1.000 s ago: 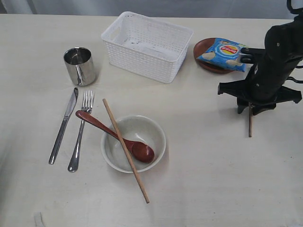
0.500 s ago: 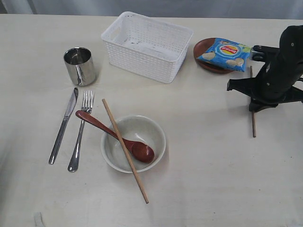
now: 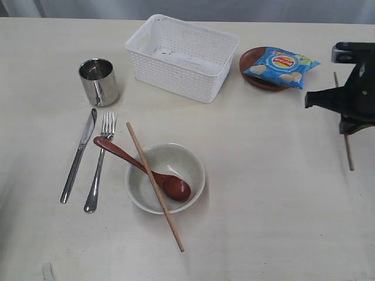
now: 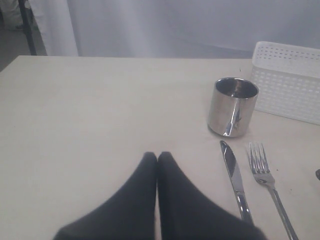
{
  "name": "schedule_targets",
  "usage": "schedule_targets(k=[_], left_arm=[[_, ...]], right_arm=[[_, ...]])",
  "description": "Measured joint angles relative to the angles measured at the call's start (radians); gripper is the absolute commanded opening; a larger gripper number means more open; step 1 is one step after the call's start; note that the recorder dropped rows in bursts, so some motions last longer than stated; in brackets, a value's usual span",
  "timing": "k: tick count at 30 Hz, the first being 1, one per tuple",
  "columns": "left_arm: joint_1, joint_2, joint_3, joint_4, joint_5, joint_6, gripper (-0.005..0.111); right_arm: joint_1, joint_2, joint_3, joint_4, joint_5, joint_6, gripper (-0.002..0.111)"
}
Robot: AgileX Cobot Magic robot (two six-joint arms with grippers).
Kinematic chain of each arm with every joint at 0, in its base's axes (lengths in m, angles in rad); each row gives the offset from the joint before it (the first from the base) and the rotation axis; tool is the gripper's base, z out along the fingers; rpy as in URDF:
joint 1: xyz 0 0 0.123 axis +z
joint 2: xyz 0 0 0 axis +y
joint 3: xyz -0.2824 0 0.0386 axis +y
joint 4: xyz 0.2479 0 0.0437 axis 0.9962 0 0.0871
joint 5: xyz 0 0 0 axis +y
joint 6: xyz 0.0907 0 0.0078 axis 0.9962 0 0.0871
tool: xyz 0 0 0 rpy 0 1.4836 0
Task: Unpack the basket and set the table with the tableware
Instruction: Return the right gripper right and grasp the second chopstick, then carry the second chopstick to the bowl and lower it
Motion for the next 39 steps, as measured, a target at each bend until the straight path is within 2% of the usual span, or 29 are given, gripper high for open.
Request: schedule_targets(k=[5, 9, 13, 15, 25, 33, 39], left_arm=[[0.0, 0.0, 0.0, 0.0, 0.0, 0.0, 0.0], [0.0, 0.0, 0.0, 0.0, 0.0, 0.0, 0.0], [0.0, 0.0, 0.0, 0.0, 0.0, 0.0, 0.0], [0.0, 0.0, 0.0, 0.0, 0.0, 0.0, 0.0], [0.0, 0.0, 0.0, 0.0, 0.0, 0.0, 0.0], [0.0, 0.0, 0.0, 0.0, 0.0, 0.0, 0.0], [0.0, 0.0, 0.0, 0.0, 0.0, 0.0, 0.0]], right_arm=[[0.0, -0.158, 0.0, -0.021, 0.076, -0.002, 0.0], [0.02, -0.266, 0.0, 0.136, 0.073, -0.124, 0.0], [0.129, -0.301, 0.0, 0.378, 0.054, -0.316, 0.0], [0.197, -0.297, 0.0, 0.424, 0.043, -0.35, 0.0], [0.559, -0.188, 0.0, 0.46, -0.035, -0.334, 0.0], [0.683, -0.055, 0.0, 0.482, -0.082, -0.325, 0.0], [0.701, -0.037, -0.006, 0.545, -0.112, -0.323, 0.0]])
